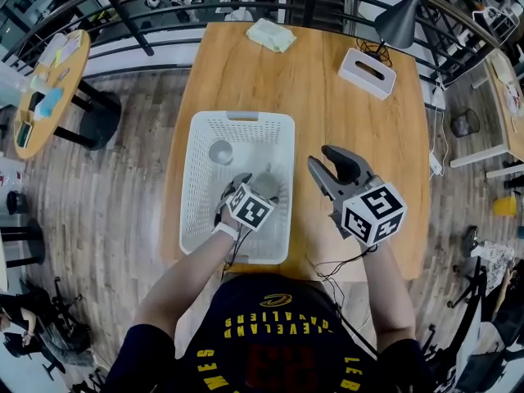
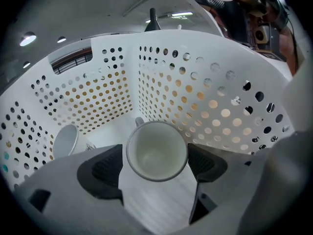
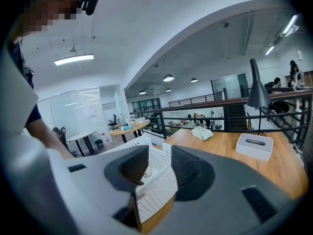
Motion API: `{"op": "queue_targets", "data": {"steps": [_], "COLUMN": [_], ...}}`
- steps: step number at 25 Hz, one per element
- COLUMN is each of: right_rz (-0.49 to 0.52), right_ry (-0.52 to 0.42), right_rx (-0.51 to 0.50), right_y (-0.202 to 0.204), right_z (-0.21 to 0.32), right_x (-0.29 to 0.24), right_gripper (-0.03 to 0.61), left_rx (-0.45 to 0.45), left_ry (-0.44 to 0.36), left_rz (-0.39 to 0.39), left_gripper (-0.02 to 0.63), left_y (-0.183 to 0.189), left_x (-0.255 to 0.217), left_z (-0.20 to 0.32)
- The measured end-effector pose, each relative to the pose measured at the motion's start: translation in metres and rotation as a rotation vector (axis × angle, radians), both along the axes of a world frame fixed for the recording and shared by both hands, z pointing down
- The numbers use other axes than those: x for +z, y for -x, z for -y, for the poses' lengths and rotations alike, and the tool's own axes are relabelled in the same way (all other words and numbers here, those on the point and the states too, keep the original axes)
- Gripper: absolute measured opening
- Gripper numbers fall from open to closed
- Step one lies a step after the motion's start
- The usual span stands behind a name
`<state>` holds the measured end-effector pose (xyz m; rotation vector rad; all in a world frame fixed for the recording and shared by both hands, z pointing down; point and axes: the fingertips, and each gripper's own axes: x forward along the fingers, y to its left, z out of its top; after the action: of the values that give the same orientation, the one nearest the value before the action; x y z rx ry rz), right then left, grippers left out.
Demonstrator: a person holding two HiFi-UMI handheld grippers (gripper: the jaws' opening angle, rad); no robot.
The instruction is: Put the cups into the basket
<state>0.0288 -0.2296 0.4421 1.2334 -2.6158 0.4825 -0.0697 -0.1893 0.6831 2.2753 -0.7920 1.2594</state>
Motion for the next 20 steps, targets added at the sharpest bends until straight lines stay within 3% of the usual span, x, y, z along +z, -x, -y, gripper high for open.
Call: {"op": "queue_targets", "data": {"steps": [6,10,16,20], "right_rz": [0.006,0.013,0.043,0.077], "right_ry": [-0.008,-0.009,0.002,0.003], "right_rx": [-0.016,-0.021,-0.032,-0.041], "right_y": [0.001,-0.001,-0.003,0.004], "right_z": [-0.002,-0.007,-0.014,-0.021], "right_x": [-0.003,-0.005,-0.003,-0.007], "right_gripper": [0.150,0.150,0.150,0.146], "left_rx": [0.014,0.017,-0.140,-0.235], "left_ry": [-0.054,-0.114,-0.293,-0.345], "left_rz": [-0.037,-0.098,-0.282,-0.401], "left_gripper": [0.403,0.402,0.400,0.391], "left_y": [-0.003,0.005,0.034,0.037], "left_x": [-0.026,-0.069,-0.171,-0.208], "left_z": [0.002,0.004,0.025,0.016]}}
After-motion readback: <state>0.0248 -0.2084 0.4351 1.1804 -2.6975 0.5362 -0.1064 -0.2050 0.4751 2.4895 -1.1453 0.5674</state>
